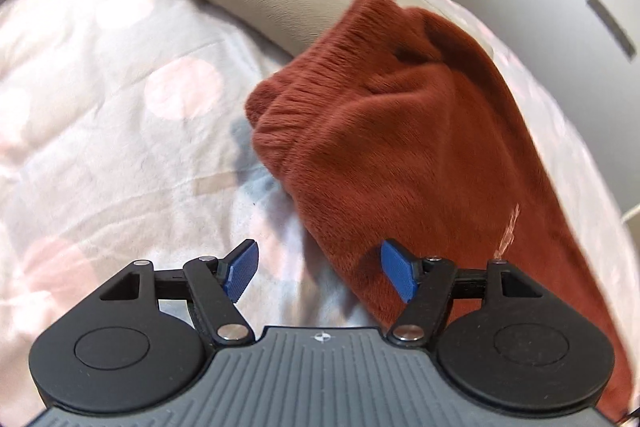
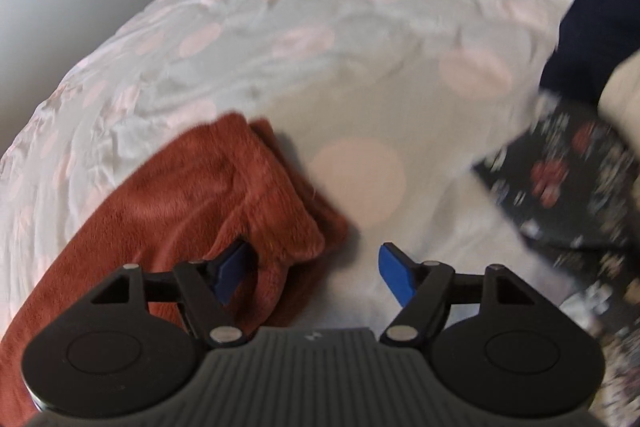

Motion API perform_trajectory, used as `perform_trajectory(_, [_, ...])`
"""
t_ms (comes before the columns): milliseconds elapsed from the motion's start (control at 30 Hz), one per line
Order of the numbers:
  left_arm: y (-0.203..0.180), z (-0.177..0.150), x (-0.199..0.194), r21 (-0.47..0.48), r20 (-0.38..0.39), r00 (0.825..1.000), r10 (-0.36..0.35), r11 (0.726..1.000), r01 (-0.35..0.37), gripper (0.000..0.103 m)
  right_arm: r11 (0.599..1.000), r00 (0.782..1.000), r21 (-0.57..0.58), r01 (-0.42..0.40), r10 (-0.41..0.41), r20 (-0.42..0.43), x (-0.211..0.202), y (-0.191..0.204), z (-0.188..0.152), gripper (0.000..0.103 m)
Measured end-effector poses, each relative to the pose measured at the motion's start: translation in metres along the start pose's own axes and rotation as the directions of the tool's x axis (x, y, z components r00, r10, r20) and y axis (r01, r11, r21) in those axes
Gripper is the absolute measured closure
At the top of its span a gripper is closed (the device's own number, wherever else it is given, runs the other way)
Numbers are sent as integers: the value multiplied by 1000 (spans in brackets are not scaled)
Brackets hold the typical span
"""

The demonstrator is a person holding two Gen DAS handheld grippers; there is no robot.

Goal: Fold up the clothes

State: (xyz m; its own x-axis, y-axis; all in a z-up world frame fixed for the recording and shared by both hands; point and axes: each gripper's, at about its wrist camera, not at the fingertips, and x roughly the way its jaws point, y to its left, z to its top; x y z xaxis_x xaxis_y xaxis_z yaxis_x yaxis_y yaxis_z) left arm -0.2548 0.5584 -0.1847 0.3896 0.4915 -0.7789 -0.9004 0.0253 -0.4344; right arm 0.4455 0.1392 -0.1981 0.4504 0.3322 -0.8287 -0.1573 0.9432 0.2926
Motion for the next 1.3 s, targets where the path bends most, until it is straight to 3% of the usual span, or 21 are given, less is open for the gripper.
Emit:
perform_trajectory(233, [19,5,21,-116,-8,998,-61,991,60,35,999,1000,40,-23,23,-5,15,-3,-8,26])
perform_trajectory(400, [13,14,39,-90,27,998,-62,994,64,29,998,999,43,-46,45,25,18,-4,-10,24])
perform_trajectory(633, [8,25,54,-77,97,991,-93,992,100,32,990,990,81,-114,106,96,23,1,-15,23])
perform_trajectory(733, [4,26,54,-69,121,989,-89,993,98,47,983,982,99,-154,141,123,24,6,-15,40])
perform_trajectory(800, [4,28,50,-78,138,985,-100,991,111,64,979,979,107,-174,160,128,23,10,-14,64])
perform_trajectory(833, [5,29,47,-81,145,984,-103,990,115,72,978,978,110,-179,164,129,22,12,-13,67])
perform_trajectory(900, [6,32,40,-86,159,981,-109,989,124,78,981,979,102,-166,152,135,18,18,-12,77])
perform_trajectory(1033, [-3,31,20,-60,201,976,-85,993,99,83,989,981,86,-123,108,161,1,24,-9,82])
perform_trajectory(1300, [-18,31,-31,2,223,974,-35,999,36,84,987,974,77,-138,121,192,-56,11,-12,84])
